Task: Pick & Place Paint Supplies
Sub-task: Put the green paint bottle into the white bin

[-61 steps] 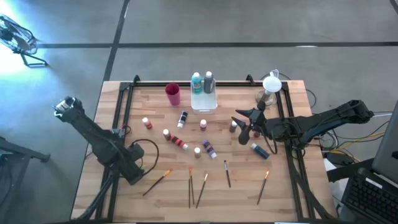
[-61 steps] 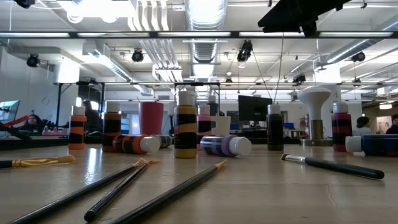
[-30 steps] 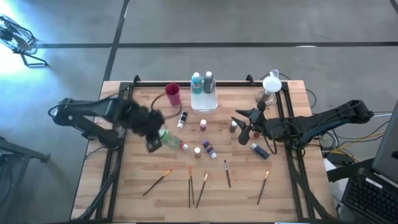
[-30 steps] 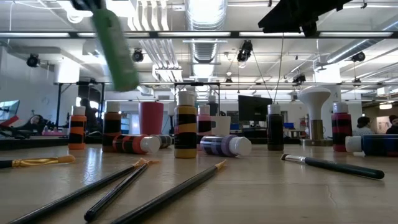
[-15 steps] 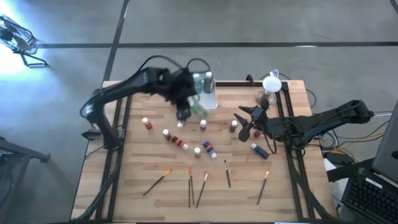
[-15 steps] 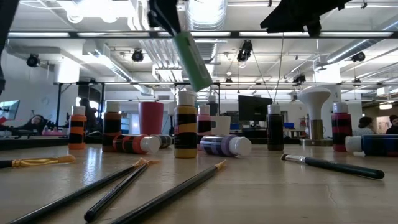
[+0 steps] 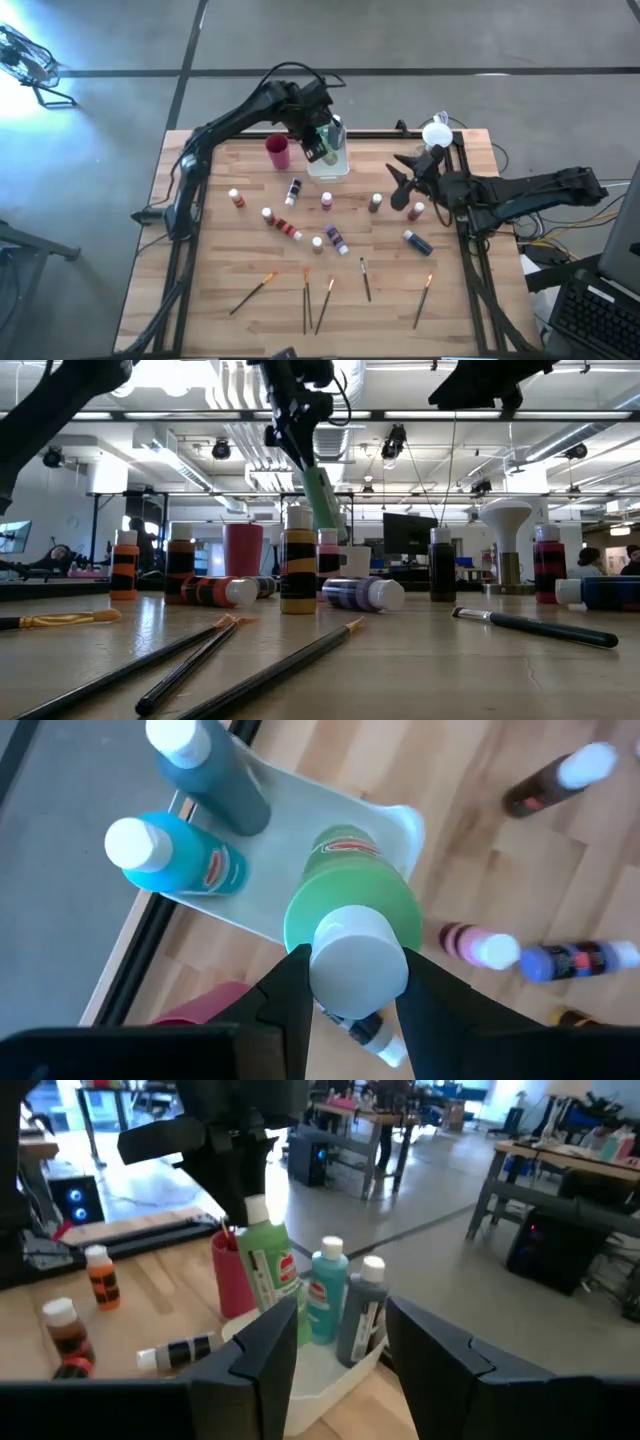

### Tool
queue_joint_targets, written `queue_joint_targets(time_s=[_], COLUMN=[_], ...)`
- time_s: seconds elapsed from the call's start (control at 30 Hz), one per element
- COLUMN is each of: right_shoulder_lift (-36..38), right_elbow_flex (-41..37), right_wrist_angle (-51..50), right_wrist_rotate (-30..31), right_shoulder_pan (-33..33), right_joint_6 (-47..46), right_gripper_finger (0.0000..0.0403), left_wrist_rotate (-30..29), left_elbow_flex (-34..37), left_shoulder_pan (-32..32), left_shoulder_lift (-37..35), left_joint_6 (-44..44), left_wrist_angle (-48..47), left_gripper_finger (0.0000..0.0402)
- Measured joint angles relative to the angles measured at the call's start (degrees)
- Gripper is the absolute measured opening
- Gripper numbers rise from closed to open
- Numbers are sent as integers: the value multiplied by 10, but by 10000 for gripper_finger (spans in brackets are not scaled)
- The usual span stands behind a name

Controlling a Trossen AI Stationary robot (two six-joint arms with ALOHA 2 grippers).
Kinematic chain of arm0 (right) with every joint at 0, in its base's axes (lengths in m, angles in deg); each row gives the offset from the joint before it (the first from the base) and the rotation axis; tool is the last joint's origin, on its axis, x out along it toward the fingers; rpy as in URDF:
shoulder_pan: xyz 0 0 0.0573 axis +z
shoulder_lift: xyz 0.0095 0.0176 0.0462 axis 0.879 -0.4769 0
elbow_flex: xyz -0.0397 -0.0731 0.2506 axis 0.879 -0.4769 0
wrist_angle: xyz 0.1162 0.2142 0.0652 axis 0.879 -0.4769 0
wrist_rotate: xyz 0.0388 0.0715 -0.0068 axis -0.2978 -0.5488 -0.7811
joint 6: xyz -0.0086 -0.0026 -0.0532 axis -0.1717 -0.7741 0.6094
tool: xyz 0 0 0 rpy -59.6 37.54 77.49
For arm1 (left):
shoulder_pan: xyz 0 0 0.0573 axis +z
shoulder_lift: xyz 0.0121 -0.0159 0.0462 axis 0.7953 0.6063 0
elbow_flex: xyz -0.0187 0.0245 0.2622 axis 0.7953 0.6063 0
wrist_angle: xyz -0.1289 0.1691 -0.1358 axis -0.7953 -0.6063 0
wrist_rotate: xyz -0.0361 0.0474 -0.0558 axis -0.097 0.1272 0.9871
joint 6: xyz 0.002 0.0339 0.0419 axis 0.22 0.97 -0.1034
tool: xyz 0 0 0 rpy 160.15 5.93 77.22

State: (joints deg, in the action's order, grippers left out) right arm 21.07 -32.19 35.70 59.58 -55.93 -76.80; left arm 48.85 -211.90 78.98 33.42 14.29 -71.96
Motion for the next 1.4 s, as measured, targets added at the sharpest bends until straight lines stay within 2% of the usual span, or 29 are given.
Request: queue_joint_targets(time_s=[0.33, 0.47, 0.8, 0.97, 1.4], right_shoulder_lift=[-12, -12, -12, -12, -12], right_elbow_flex=[-4, -4, -3, -3, -3], right_wrist_angle=[0, -1, 0, 0, 1], right_wrist_rotate=[-11, -11, -11, -11, -11], right_shoulder_pan=[-51, -61, -83, -90, -90], right_joint_6=[13, 15, 22, 30, 34], right_gripper_finger=[137, 145, 166, 169, 138], left_wrist_rotate=[-7, -6, -6, -28, -33], left_elbow_flex=[2, 1, 2, 2, 2], left_shoulder_pan=[38, 46, 53, 55, 59], left_shoulder_lift=[37, 47, 78, 89, 93], left_joint_6=[5, 4, -7, 0, 2], left_wrist_angle=[22, 61, 51, 55, 65], left_gripper_finger=[120, 120, 120, 120, 120])
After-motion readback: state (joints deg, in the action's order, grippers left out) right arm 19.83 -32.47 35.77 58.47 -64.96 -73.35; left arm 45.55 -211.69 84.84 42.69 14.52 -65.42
